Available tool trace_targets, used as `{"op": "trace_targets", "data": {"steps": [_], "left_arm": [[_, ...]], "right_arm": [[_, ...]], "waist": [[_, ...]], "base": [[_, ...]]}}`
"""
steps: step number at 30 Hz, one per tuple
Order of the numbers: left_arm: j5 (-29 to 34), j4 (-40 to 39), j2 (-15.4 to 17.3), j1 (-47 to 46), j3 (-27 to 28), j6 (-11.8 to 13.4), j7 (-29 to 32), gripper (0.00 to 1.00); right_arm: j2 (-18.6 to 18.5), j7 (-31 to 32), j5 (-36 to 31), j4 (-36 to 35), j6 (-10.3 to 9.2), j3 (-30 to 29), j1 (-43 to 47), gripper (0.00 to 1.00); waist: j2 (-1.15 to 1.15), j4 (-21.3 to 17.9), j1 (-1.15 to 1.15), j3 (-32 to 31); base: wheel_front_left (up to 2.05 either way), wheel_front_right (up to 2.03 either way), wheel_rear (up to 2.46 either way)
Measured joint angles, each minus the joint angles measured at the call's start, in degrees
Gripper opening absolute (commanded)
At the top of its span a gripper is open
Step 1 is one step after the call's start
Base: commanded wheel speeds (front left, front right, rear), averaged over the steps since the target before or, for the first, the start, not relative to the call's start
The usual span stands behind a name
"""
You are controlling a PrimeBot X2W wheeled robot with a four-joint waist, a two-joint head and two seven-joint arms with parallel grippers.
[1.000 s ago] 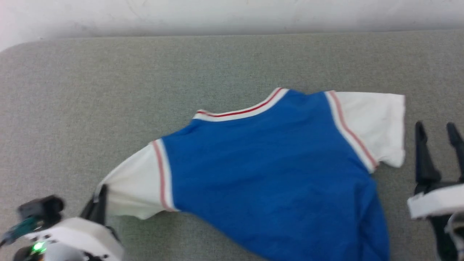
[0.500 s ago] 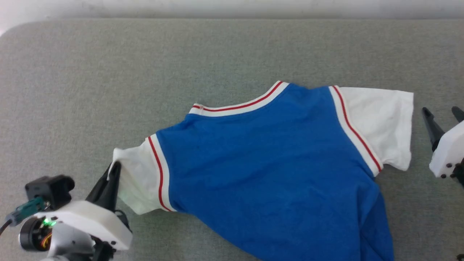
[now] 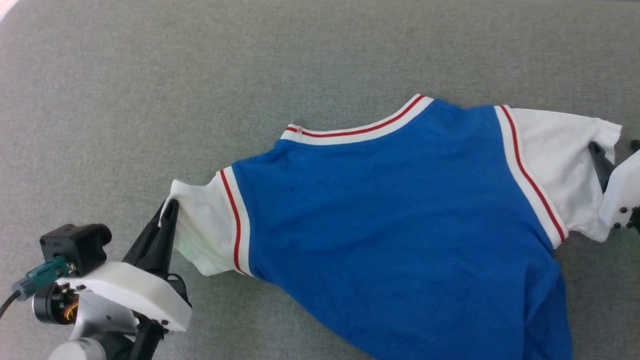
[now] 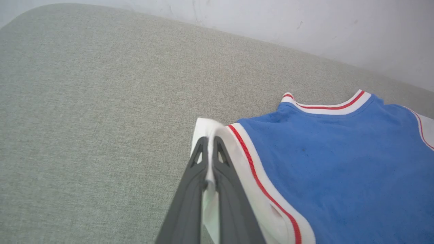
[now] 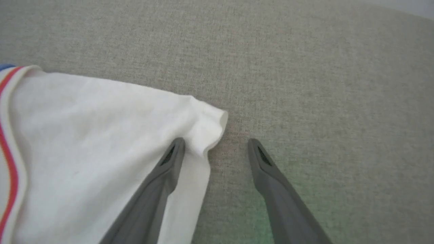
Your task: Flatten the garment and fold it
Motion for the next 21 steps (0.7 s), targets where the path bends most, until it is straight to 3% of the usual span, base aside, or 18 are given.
{"op": "trace_targets", "data": {"steps": [1,2,3,8,12,18,21], "left_arm": [[-0.03,0.0,0.0,0.01,-0.07,-0.01,0.0,0.0],[-0.3,0.0,-0.05,0.01,-0.07,-0.01,0.0,0.0],[-0.43,0.0,-0.13,0.01,-0.07,-0.02,-0.01,0.0],[-0.89,0.44,-0.25,-0.02,0.07,-0.11,-0.18,0.0],[-1.72,0.92,-0.89,-1.45,0.29,-1.02,-2.22,0.0],[-0.54,-0.86,-1.19,-9.72,0.46,-2.63,-5.69,0.0],[2.85,-0.96,1.37,-16.01,0.49,-3.12,-5.45,0.0]], "right_arm": [[0.04,0.14,0.03,0.43,-0.01,-0.16,-0.46,0.7],[0.07,0.63,0.18,0.75,-0.01,-0.32,-0.94,0.16],[0.04,1.23,0.44,1.01,-0.01,-0.32,-1.42,0.0],[-0.12,3.08,1.18,1.13,0.02,0.05,-2.85,0.0],[1.0,-0.25,2.43,0.26,0.01,-0.55,-2.91,0.0],[5.58,-4.08,8.97,-8.83,0.0,0.54,-6.44,0.0],[5.21,-4.2,9.77,-12.87,0.0,1.08,-11.35,0.0]], "waist": [[0.0,0.21,0.0,0.23],[0.0,0.4,0.0,0.44],[0.0,0.54,0.0,0.62],[0.0,0.73,0.0,1.13],[0.0,0.39,0.0,0.36],[0.0,-0.67,0.0,-2.59],[0.0,-1.6,0.0,-4.66]], "base": [[0.0,0.0,0.0],[0.0,0.0,0.0],[0.0,0.0,0.0],[0.0,0.0,0.0],[0.0,0.0,0.0],[0.0,0.0,0.0],[0.0,0.0,0.0]]}}
